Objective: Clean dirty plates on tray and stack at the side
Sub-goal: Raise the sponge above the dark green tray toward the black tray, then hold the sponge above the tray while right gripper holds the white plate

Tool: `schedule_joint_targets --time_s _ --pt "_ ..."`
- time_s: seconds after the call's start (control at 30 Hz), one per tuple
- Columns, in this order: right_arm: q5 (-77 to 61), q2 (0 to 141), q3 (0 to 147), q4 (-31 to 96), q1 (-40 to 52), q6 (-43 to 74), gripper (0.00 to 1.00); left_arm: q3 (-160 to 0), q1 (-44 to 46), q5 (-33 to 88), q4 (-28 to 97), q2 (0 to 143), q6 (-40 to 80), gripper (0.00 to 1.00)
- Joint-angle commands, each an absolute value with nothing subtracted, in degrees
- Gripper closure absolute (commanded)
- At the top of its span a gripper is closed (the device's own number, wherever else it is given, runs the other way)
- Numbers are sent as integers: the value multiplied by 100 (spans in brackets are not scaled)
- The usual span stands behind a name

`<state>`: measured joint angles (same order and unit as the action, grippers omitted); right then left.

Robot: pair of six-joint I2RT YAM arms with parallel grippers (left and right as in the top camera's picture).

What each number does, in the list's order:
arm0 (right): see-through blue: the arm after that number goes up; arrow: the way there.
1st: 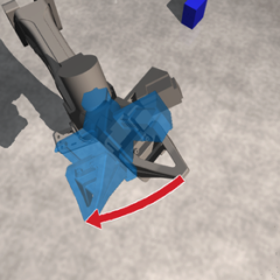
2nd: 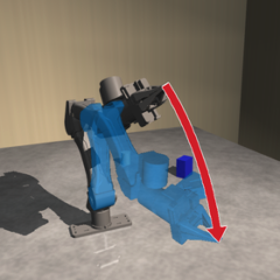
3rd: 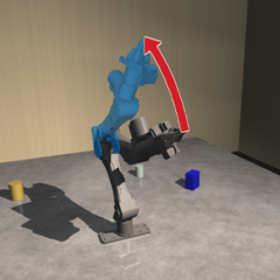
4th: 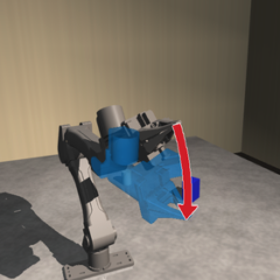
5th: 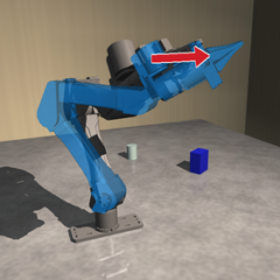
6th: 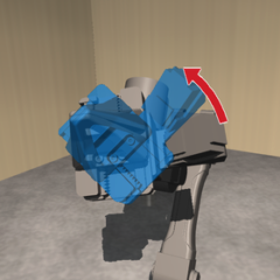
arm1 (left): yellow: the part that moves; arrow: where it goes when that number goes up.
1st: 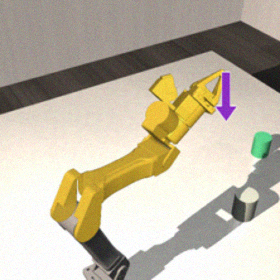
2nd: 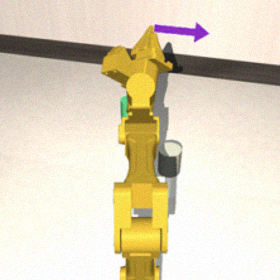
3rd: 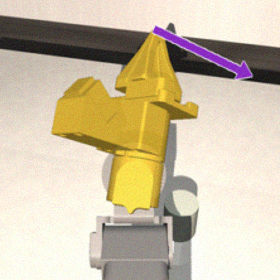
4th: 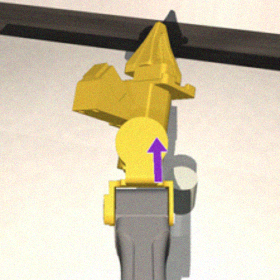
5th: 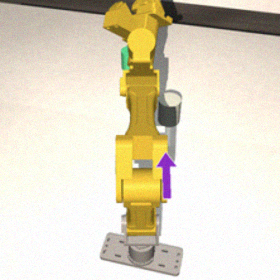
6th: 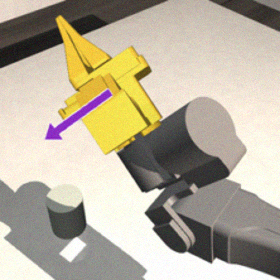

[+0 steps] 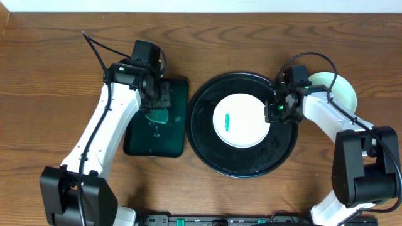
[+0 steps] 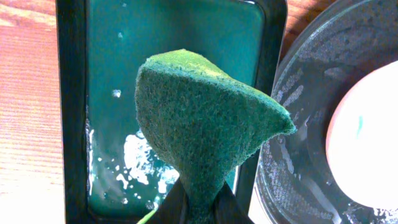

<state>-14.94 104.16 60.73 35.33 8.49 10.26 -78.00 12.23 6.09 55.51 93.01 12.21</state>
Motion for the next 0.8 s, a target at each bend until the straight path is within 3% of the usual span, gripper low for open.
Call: schedule_joint_targets --time_s 0.0,0.37,0.4,0.53,0.6,0.63,0.73,0.77 --pt "-1505 10383 6110 3531 858 1055 99 -7712 1236 644 5537 9336 1278 93" --pt "-1946 10383 6110 3682 856 1839 99 -7708 1236 642 5457 9336 1275 93" --pt "-1925 10383 6110 3645 856 1837 97 -7708 1236 642 5457 9336 1278 93" --pt "-1815 10383 6110 3363 858 1640 75 -7708 1236 642 5450 9336 1278 93" --pt "-1796 10383 6110 3267 856 1525 72 -7708 1236 642 5433 9336 1275 93" --pt "-1754 10383 6110 3245 858 1503 74 -7708 1236 642 5426 9336 1278 93" --pt "-1664 10383 6110 3247 869 1498 94 -7708 1236 642 5411 9336 1278 93" --pt "-1653 10383 6106 3247 880 1498 95 -7708 1236 642 5411 9336 1278 93"
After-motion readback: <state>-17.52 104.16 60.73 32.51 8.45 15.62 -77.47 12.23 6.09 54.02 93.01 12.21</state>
